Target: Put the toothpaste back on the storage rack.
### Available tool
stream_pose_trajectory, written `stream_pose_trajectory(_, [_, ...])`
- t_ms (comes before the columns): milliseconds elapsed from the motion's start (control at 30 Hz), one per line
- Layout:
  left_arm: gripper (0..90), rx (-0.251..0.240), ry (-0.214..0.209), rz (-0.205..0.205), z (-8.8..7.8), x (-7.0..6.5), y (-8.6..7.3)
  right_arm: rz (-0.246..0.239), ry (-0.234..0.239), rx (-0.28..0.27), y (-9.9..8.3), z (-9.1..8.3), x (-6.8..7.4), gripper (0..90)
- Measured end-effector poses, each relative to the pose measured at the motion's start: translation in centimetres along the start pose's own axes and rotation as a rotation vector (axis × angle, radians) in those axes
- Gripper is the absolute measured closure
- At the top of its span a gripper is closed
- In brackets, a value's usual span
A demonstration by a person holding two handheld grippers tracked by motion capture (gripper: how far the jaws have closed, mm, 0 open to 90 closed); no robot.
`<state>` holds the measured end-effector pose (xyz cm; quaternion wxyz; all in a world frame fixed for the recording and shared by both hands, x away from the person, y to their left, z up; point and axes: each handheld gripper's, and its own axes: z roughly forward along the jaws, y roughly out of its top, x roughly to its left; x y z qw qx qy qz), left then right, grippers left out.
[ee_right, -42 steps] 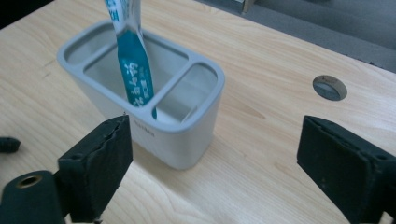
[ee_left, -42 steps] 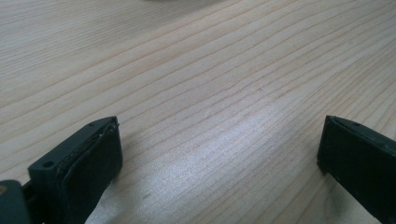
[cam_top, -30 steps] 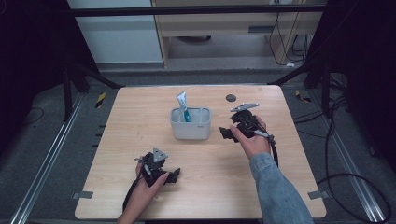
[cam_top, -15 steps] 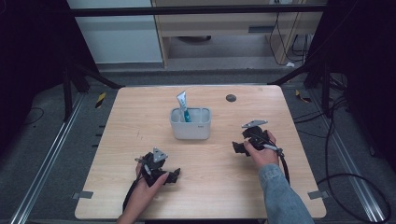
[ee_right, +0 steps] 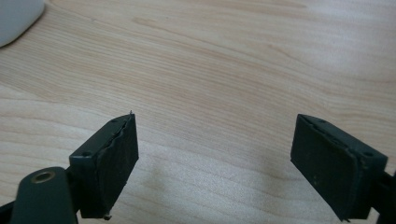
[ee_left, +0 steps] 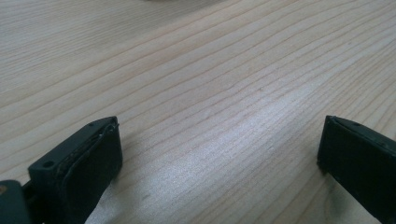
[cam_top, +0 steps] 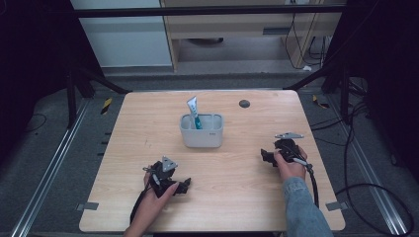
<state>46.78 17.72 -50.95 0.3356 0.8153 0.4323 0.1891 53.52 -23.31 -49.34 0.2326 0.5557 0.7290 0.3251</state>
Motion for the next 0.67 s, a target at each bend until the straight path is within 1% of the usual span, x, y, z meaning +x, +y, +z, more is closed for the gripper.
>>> stream_pose_trajectory(100, [0.0,0.0,-0.002,0.0,0.0,0.0,0.0,0.01,-0.014,-0.012,-0.4,0.3,-0.2,11.9])
stream_pose_trajectory(167, [0.0,0.0,-0.001,0.0,0.0,0.0,0.0,-0.005,-0.02,-0.015,-0.5,0.6,-0.1,11.4])
stream_pose_trajectory(267, [0.0,0.0,-0.001,0.0,0.0,0.0,0.0,-0.014,-0.009,-0.019,-0.6,1.2,-0.1,11.6])
stream_pose_trajectory(333, [0.0,0.0,-0.002,0.0,0.0,0.0,0.0,-0.036,0.013,-0.017,-0.9,1.5,0.0,10.9])
stream_pose_trajectory(400, [0.0,0.0,-0.003,0.0,0.0,0.0,0.0,-0.039,0.009,-0.015,-0.8,1.6,0.2,10.2])
stream_pose_trajectory(467, [0.0,0.0,-0.003,0.001,0.0,0.0,0.0,-0.034,-0.007,-0.013,-0.8,1.7,0.3,6.9])
stream_pose_trajectory(533, [0.0,0.0,-0.004,0.002,0.0,-0.1,0.0,0.011,-0.041,0.01,-0.9,1.7,0.4,0.7])
stream_pose_trajectory(567, [0.0,-0.001,-0.004,0.001,0.0,-0.1,0.0,0.019,-0.047,0.015,-0.9,1.7,0.4,0.5])
stream_pose_trajectory(667, [0.0,-0.002,-0.004,0.002,-0.1,-0.2,-0.1,0.019,-0.048,0.015,-0.9,1.7,0.4,0.5])
